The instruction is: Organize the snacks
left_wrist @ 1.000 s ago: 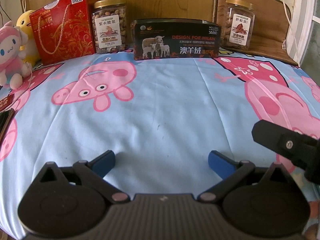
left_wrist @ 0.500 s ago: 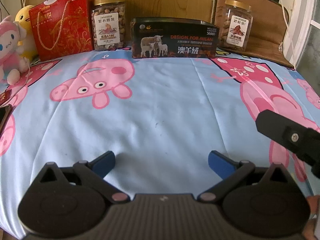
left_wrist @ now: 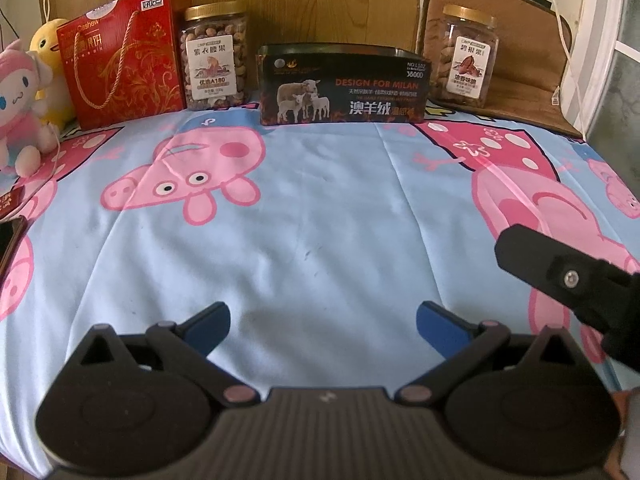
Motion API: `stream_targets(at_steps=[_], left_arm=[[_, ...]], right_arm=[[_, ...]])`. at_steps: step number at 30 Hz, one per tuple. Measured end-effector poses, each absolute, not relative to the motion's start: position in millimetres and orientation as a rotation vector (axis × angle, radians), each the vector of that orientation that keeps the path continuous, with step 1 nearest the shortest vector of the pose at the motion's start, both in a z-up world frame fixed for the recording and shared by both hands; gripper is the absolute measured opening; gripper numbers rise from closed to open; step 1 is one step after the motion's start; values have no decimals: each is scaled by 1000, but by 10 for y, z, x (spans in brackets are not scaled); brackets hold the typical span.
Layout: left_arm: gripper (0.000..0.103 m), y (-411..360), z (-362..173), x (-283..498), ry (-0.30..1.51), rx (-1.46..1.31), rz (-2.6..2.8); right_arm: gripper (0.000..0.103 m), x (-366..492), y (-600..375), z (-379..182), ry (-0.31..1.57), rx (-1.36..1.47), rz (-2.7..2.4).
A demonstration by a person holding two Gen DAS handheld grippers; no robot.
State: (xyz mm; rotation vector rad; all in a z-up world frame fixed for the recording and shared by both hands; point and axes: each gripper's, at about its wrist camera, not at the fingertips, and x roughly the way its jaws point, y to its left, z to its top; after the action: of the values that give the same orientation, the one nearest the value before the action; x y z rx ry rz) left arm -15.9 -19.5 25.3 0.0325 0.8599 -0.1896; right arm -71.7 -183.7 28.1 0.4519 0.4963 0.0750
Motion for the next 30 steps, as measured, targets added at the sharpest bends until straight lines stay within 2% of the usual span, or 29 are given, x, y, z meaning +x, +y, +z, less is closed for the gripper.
stream_targets(at_steps=[30], left_arm=[[103,-183,367,-197,805,45,-133]], right_arm=[[103,-744,-1785,335,469,415,102]])
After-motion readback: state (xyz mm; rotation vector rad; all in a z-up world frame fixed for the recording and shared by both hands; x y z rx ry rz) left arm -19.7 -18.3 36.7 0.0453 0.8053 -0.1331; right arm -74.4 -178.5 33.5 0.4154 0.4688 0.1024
